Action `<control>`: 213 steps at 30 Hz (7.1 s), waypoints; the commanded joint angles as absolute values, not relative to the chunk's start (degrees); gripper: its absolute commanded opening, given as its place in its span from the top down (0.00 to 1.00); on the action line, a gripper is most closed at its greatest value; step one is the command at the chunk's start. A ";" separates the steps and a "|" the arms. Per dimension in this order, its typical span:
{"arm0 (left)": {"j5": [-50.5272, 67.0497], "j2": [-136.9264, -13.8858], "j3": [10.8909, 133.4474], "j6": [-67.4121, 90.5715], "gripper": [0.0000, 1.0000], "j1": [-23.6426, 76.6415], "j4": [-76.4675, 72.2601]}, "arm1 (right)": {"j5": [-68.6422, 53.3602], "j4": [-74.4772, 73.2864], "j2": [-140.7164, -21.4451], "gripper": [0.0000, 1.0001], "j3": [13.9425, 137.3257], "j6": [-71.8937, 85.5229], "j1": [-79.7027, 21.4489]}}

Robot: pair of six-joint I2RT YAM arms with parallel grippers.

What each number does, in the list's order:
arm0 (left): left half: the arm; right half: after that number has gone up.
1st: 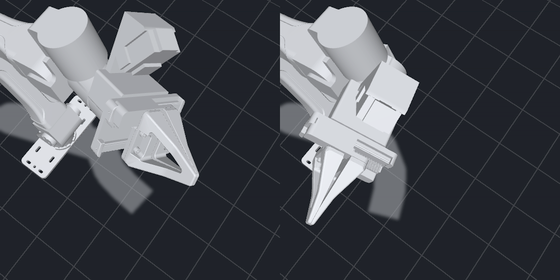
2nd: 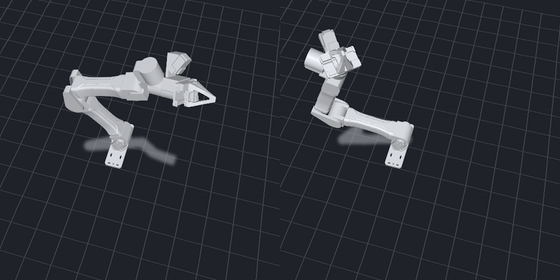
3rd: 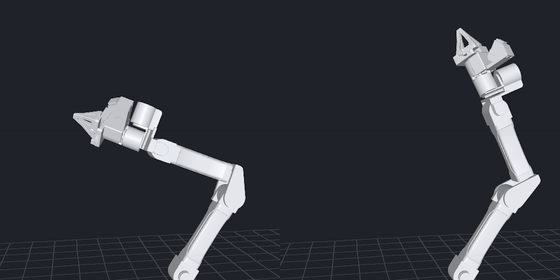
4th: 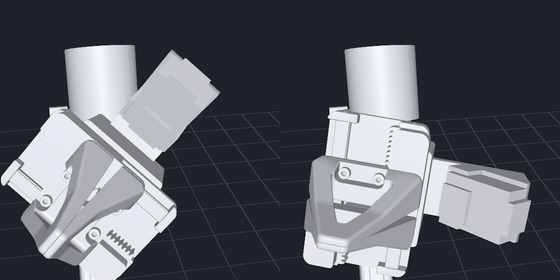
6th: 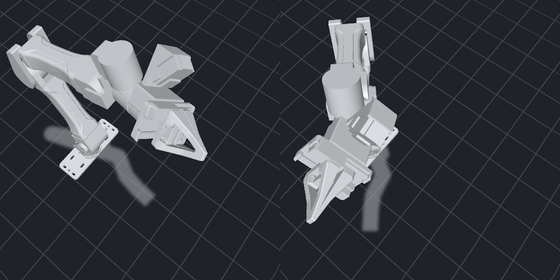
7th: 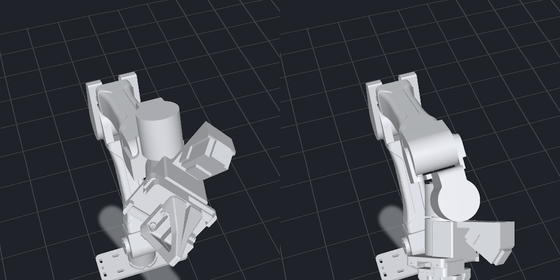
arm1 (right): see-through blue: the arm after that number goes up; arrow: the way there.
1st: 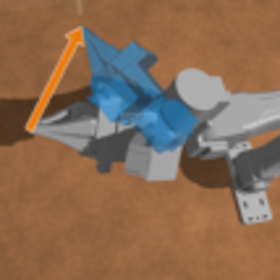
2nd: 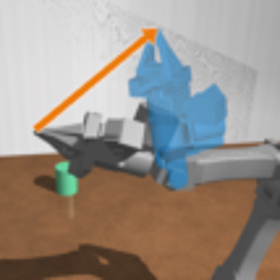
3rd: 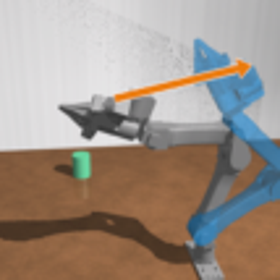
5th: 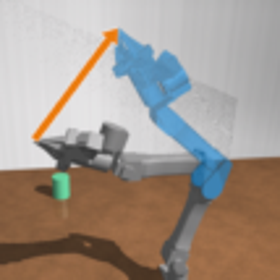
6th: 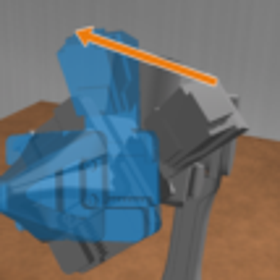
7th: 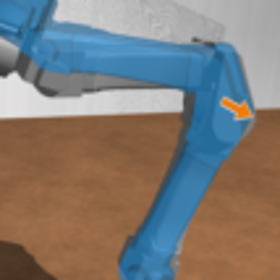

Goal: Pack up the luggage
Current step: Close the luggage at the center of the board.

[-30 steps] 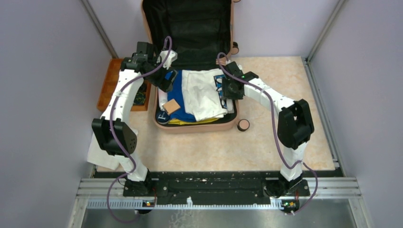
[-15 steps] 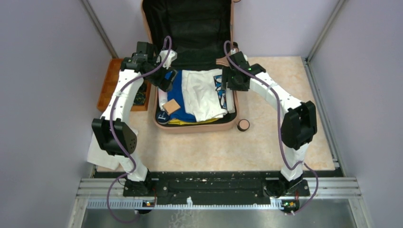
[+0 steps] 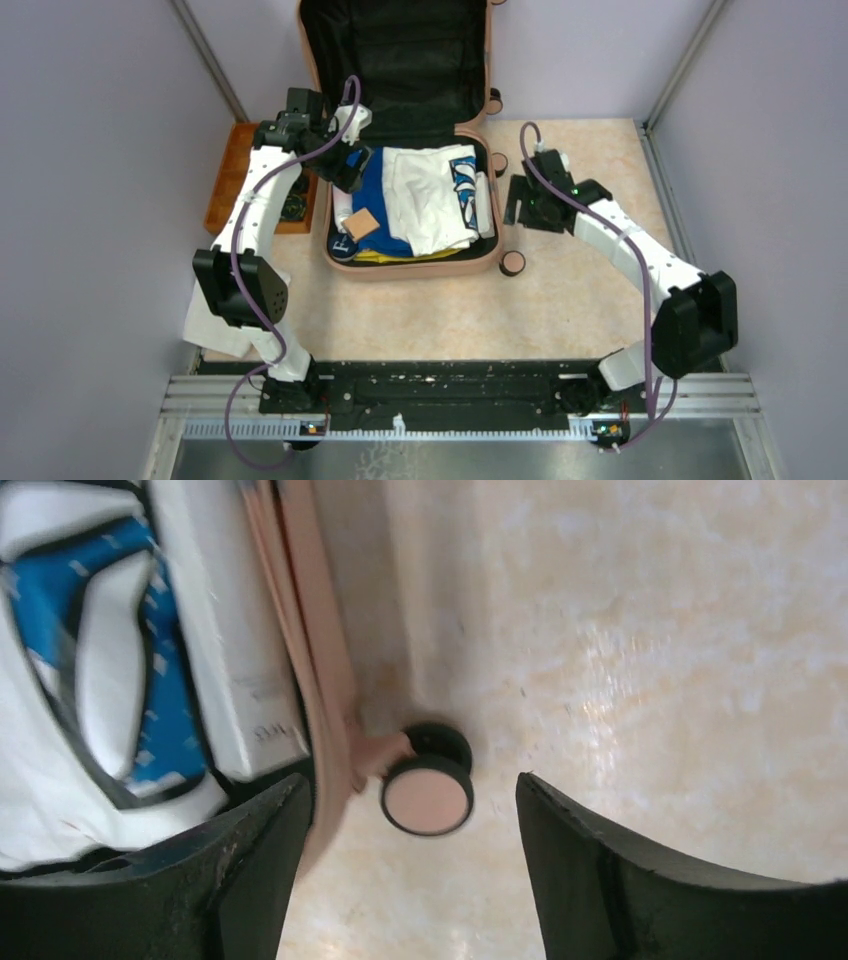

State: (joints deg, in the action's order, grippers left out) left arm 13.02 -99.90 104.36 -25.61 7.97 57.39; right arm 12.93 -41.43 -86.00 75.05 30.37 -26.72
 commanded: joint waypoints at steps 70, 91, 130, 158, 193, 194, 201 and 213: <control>16.09 -116.45 121.92 -7.77 0.02 0.40 26.80 | 3.08 -21.96 -107.27 1.00 81.22 33.60 -17.67; -0.62 -123.49 112.35 -7.12 0.04 2.25 -14.69 | 1.58 -18.87 -101.60 1.00 74.91 33.34 -17.72; 14.18 -128.23 116.41 4.13 1.00 -1.18 -18.74 | -5.99 -1.11 -126.65 0.34 119.31 13.79 -12.67; 20.54 -126.71 117.49 2.11 1.00 -1.16 -16.35 | -5.28 20.41 -144.32 0.90 139.49 18.01 -12.50; 37.29 -107.91 102.85 -9.92 1.00 -0.18 -16.27 | -11.48 39.91 -108.29 1.00 100.94 14.10 -14.28; 37.53 -106.93 101.49 -11.56 1.00 -0.23 -16.34 | -10.95 39.87 -107.21 1.00 99.23 12.70 -14.77; 37.74 -100.66 91.60 -22.73 1.00 1.77 -19.95 | -5.90 44.12 -96.29 1.00 84.34 3.74 -18.05; 35.67 -84.05 62.74 -51.53 1.00 6.48 -43.35 | 6.17 53.33 -79.57 1.00 58.68 -17.20 -26.59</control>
State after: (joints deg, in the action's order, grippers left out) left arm 27.20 -93.78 71.18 -31.27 2.02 -21.04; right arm 9.87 35.14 -91.33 62.30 -9.85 -21.02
